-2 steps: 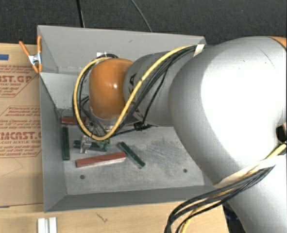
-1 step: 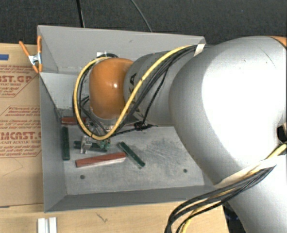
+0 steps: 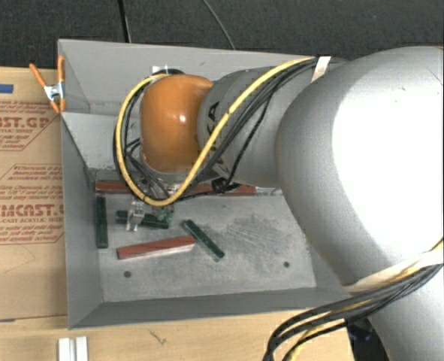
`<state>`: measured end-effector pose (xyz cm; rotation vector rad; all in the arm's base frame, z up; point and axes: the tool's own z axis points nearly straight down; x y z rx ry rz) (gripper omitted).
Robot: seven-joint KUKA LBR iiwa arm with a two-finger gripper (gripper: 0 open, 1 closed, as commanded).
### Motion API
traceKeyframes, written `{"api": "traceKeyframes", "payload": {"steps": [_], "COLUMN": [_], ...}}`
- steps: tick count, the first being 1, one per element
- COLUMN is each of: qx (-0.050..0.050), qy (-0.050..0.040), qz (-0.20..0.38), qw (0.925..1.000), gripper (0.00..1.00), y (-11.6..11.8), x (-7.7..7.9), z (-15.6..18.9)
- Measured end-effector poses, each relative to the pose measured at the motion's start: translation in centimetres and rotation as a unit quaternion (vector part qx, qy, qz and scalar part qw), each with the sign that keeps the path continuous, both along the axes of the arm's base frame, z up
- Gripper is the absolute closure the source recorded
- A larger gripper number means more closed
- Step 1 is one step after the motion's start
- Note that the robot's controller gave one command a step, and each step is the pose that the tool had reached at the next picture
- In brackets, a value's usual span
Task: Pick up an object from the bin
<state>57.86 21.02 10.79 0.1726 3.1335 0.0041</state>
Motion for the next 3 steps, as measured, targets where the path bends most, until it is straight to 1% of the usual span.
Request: {"api": "traceKeyframes", "payload": {"steps": [1, 2, 3], "qx": [-0.001, -0.001, -0.001], "qy": [0.0010, 0.0004, 0.0005], "qz": [0.015, 0.025, 0.025], "qw": [0.9999, 0.9997, 0.9997], "gripper": [1.00, 1.00, 1.00], "y": [1.1, -0.5, -0.5], "x": [-0.4, 0.5, 0.4], "z": [1.1, 12.6, 12.6]}}
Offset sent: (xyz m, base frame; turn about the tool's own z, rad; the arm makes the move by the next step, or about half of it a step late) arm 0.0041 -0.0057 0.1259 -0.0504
